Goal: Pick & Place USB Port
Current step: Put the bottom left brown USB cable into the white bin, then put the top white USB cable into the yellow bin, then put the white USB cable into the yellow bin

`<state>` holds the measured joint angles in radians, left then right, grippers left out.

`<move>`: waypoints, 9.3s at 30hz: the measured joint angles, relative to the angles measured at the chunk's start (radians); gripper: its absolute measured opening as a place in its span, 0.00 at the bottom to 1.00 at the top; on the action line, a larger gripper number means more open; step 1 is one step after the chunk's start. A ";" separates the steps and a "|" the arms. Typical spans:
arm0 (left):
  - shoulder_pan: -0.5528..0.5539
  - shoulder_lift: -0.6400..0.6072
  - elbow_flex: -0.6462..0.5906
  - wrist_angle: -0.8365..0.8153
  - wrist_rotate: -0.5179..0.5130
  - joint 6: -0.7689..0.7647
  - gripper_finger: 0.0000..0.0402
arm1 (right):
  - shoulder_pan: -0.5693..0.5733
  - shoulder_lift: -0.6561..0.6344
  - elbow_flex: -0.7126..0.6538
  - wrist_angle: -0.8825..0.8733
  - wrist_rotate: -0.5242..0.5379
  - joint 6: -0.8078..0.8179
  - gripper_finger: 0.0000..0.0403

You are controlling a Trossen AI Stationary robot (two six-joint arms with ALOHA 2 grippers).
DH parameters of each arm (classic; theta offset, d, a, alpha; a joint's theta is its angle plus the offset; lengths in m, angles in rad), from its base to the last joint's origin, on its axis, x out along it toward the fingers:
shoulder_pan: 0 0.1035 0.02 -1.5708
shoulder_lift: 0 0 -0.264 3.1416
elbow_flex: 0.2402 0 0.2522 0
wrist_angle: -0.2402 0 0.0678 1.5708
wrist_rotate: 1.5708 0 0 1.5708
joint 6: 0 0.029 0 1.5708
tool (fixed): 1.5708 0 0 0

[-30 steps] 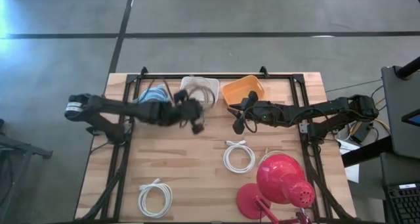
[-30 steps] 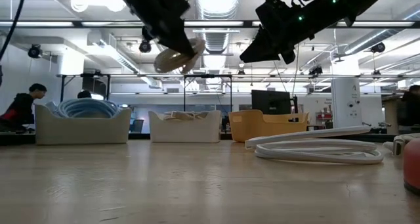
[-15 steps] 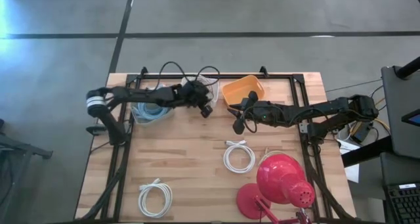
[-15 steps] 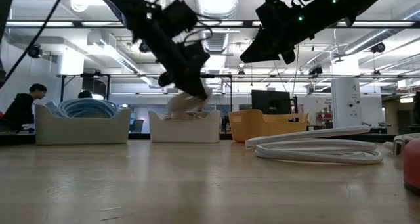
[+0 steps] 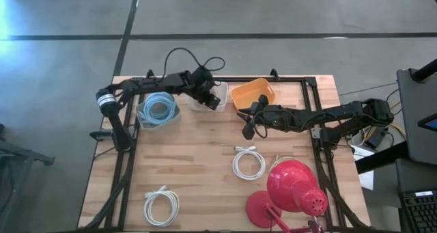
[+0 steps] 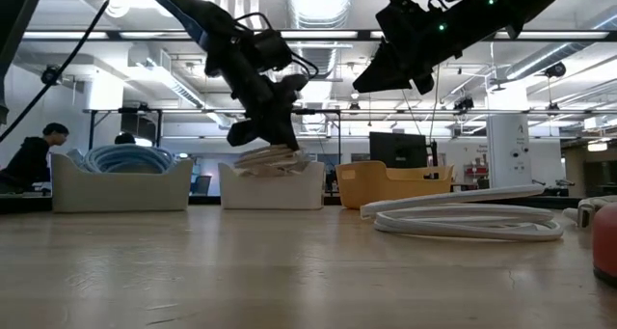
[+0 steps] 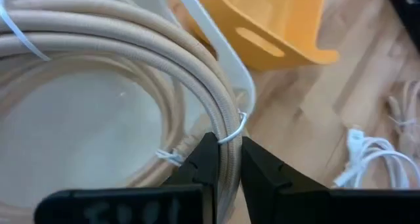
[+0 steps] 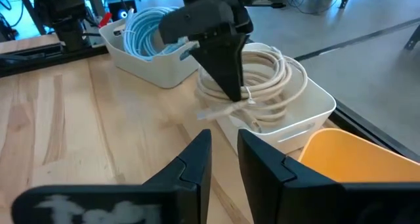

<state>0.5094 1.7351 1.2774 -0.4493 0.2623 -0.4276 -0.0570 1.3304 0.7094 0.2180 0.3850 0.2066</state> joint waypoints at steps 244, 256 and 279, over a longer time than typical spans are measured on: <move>-0.564 -0.247 -0.185 -0.180 -0.232 0.032 0.47 | -0.269 0.174 -0.010 0.019 0.156 -0.205 0.50; -0.820 -0.247 -0.186 -0.351 -0.067 -0.169 0.47 | -0.135 0.125 -0.010 0.021 0.084 -0.162 0.50; -1.315 -0.247 -0.412 -0.321 -0.096 -1.069 0.47 | -0.113 0.161 -0.010 0.028 0.085 -0.082 0.50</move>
<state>-0.8058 1.4883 0.8659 -0.7706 0.1665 -1.4963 -0.1699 1.4918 0.6994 0.2459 0.4700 0.1246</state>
